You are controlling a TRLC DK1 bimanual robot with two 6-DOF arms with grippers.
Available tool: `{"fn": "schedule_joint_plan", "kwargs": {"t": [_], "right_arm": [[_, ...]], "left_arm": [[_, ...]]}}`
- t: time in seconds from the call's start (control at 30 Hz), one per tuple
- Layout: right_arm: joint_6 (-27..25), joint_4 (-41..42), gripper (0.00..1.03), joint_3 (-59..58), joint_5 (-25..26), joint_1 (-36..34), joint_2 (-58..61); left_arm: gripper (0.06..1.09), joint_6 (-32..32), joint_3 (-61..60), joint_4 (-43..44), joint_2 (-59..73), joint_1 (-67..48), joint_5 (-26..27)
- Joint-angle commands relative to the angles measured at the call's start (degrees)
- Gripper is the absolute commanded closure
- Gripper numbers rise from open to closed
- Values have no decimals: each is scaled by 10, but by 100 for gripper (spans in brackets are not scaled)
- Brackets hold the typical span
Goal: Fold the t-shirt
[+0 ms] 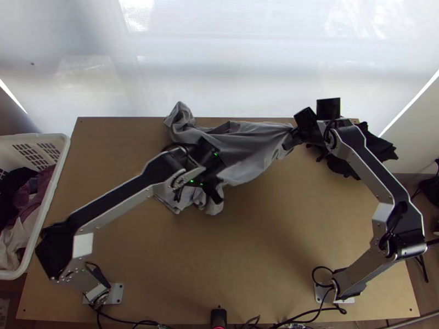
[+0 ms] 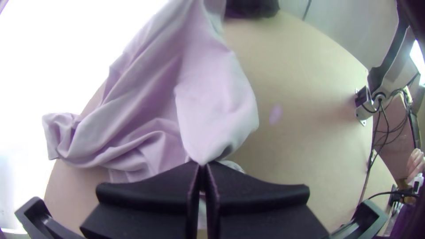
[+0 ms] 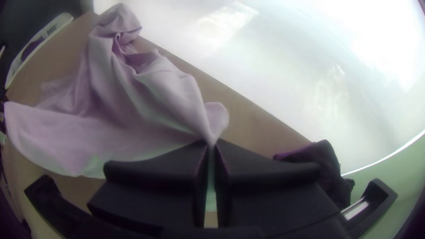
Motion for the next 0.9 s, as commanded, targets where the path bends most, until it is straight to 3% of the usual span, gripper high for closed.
{"fn": "schedule_joint_plan", "kwargs": {"t": [0.0, 0.13, 0.5, 0.87], "right_arm": [[9, -37, 100, 37, 2, 6, -63], [21, -56, 100, 83, 5, 14, -108], [20, -71, 100, 176, 97, 95, -211], [-6, 29, 100, 114, 190, 156, -343]], "left_arm": [[105, 0, 3, -3, -88, 50, 0], [105, 3, 19, -3, -136, 58, -8], [105, 50, 47, -4, -268, 18, -88], [105, 126, 65, 15, -358, -4, -213]]}}
